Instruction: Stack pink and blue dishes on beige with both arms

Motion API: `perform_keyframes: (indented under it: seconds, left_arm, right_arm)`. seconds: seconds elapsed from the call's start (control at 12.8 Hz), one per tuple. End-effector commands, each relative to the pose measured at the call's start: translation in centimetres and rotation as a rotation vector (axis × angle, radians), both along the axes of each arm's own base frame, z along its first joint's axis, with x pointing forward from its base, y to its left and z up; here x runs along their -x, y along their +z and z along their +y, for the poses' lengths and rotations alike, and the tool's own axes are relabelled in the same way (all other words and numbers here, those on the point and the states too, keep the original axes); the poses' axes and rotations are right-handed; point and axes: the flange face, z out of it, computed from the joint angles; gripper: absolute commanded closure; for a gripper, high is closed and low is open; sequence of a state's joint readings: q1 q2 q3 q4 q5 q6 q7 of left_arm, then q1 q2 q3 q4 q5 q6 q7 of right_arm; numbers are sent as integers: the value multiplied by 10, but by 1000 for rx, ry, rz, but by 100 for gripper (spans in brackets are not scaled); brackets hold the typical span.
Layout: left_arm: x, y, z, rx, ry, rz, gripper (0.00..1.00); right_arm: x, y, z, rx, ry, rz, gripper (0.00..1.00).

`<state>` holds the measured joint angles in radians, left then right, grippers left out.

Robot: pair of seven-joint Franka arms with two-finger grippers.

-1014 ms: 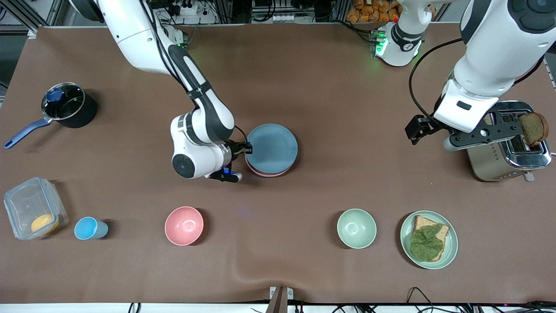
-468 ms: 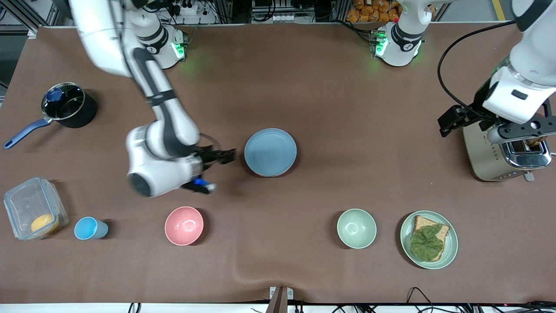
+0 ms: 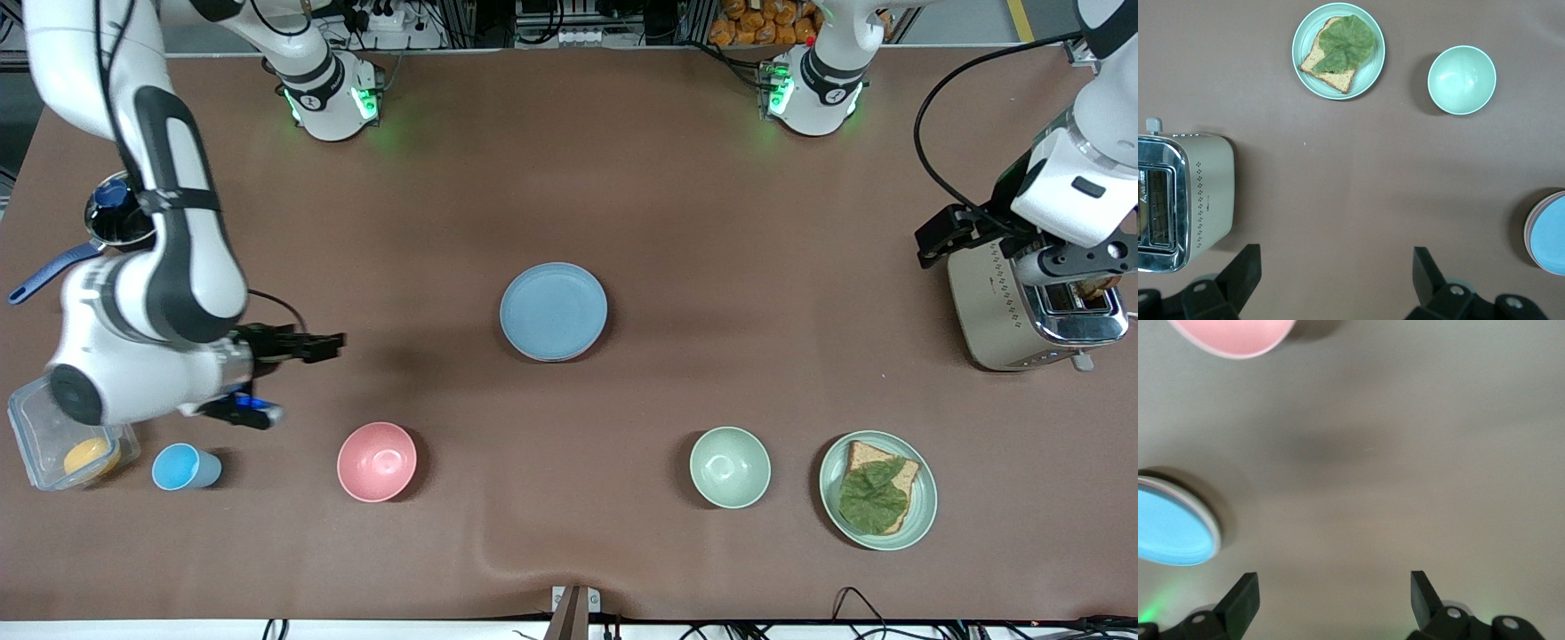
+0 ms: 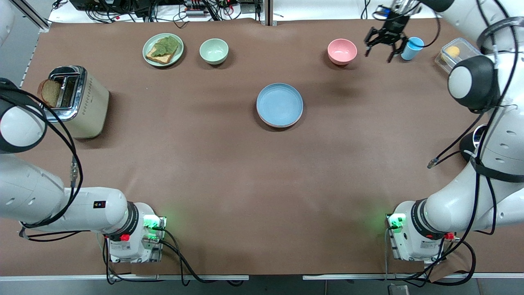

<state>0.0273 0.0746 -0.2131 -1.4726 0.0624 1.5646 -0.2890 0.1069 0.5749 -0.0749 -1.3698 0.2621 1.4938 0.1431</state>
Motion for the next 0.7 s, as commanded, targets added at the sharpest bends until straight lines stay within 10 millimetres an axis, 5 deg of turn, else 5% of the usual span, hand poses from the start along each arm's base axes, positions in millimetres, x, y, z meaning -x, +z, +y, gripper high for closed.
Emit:
perform_keyframes:
  seconds: [0.0, 0.16, 0.31, 0.62]
  left_arm:
    - [15, 7, 6, -4, -53, 30, 0]
    - [20, 9, 6, -5, -57, 32, 0]
    - [18, 10, 12, -4, -47, 28, 0]
    - [18, 9, 12, -3, -50, 33, 0]
  right_arm:
    - [4, 26, -33, 81, 56, -42, 0]
    - [7, 53, -43, 133, 68, -85, 0]
    - [16, 104, -44, 145, 63, -170, 0]
    - [63, 182, -59, 165, 33, -296, 0]
